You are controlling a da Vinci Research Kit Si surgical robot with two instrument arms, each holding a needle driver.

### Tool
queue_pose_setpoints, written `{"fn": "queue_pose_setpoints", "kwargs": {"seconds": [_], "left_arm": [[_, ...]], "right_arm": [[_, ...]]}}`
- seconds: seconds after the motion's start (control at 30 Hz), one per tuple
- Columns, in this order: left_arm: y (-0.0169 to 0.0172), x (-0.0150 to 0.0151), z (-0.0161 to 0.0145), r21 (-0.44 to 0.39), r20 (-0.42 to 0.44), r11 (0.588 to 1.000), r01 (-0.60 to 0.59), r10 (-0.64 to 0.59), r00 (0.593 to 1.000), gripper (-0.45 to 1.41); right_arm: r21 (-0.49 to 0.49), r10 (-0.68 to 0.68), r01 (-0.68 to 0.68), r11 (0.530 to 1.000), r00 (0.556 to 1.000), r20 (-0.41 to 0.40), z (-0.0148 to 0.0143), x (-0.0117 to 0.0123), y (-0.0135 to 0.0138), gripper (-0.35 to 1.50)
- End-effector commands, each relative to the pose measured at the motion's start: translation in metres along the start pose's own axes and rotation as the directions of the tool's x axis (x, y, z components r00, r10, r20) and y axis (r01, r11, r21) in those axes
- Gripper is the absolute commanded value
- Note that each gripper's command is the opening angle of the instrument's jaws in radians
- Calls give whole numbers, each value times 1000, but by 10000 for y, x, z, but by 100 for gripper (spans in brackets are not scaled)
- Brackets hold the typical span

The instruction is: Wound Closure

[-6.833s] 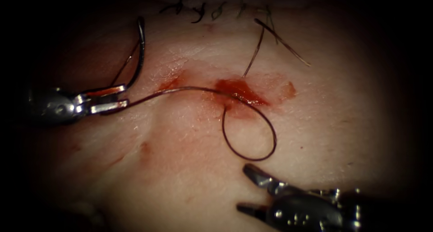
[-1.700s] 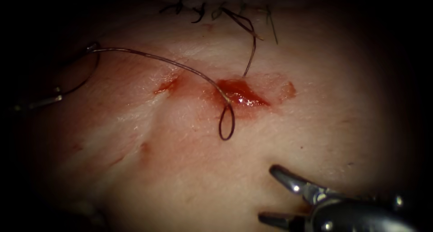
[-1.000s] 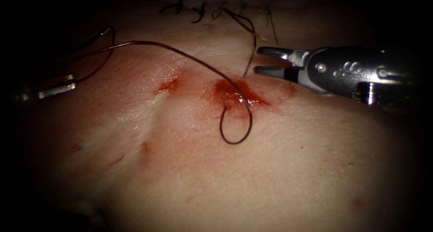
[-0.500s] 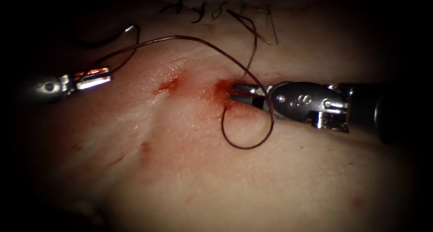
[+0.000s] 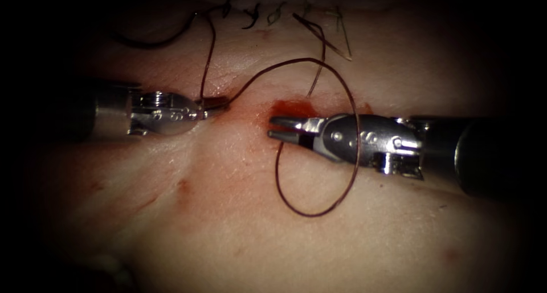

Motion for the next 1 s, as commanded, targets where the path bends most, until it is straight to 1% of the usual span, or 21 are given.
{"fn": "queue_pose_setpoints", "kwargs": {"seconds": [0.03, 0.07, 0.1, 0.13, 0.17, 0.27, 0.3, 0.33, 0.37, 0.4, 0.43, 0.47, 0.53, 0.6, 0.7, 0.73, 0.77, 0.87, 0.9, 1.0], "left_arm": [[5, -1, 12, 10, 42, 1000, -19, 19, 999, -45], [7, -5, 23, 26, 132, 998, -50, 46, 990, -45], [7, -5, 23, 26, 132, 998, -50, 46, 990, -45], [7, -7, 27, 37, 174, 997, -68, 61, 983, -45], [13, -10, 34, 49, 253, 994, -97, 82, 964, -45], [21, -11, 35, 42, 268, 994, -106, 91, 959, -45], [35, -12, 28, 29, 277, 993, -114, 101, 955, -45], [42, -12, 24, 23, 284, 993, -117, 106, 953, -45], [57, -12, 11, 18, 282, 992, -125, 115, 952, -45], [63, -13, 4, 15, 280, 992, -126, 117, 953, -45], [63, -13, 4, 15, 280, 992, -126, 117, 953, -45], [74, -15, -12, 7, 275, 992, -128, 121, 954, -45], [80, -17, -30, 5, 261, 992, -124, 119, 958, -45], [83, -18, -47, 9, 241, 993, -118, 112, 964, -45], [79, -19, -73, 18, 213, 994, -105, 99, 972, -45], [79, -15, -92, 24, 201, 994, -111, 104, 974, -45], [84, -9, -98, 26, 195, 994, -110, 103, 975, -45], [98, 4, -100, 21, 185, 993, -114, 108, 977, -45], [98, 4, -100, 21, 185, 993, -114, 108, 977, -45], [108, 10, -106, 16, 174, 993, -117, 112, 978, -45]], "right_arm": [[4, 2, -2, 1000, 1000, -7, 7, 2, -5, -18], [1, 3, -3, 1000, 1000, -20, 6, 7, -5, -18], [1, 3, -3, 1000, 1000, -20, 6, 7, -5, -18], [-5, 6, -6, 1000, 1000, -30, 6, 9, -4, -18], [-18, 12, -13, 1000, 999, -53, 4, 15, 0, -18], [-42, 17, -20, 999, 998, -56, 2, 20, 5, -15], [-65, 24, -27, 998, 998, -56, 0, 23, 11, -13], [-77, 26, -30, 997, 998, -58, -1, 24, 14, -8], [-107, 31, -38, 994, 998, -63, -3, 26, 20, -3], [-116, 33, -40, 992, 997, -63, -4, 26, 23, -3], [-116, 33, -40, 992, 997, -63, -4, 26, 23, -3], [-141, 37, -45, 989, 998, -58, -5, 26, 27, -3], [-160, 40, -46, 986, 998, -42, -4, 24, 30, -2], [-173, 47, -51, 984, 998, -32, -3, 21, 31, 2], [-179, 33, -34, 983, 999, -5, -1, 16, 32, 2], [-195, 33, -31, 980, 999, 3, 2, 12, 33, 0], [-212, 34, -34, 977, 999, -2, 3, 10, 35, 0], [-237, 38, -40, 971, 999, -13, 5, 10, 40, 0], [-237, 38, -40, 971, 999, -13, 5, 10, 40, 0], [-251, 40, -40, 967, 999, -6, 6, 10, 40, 7]]}}
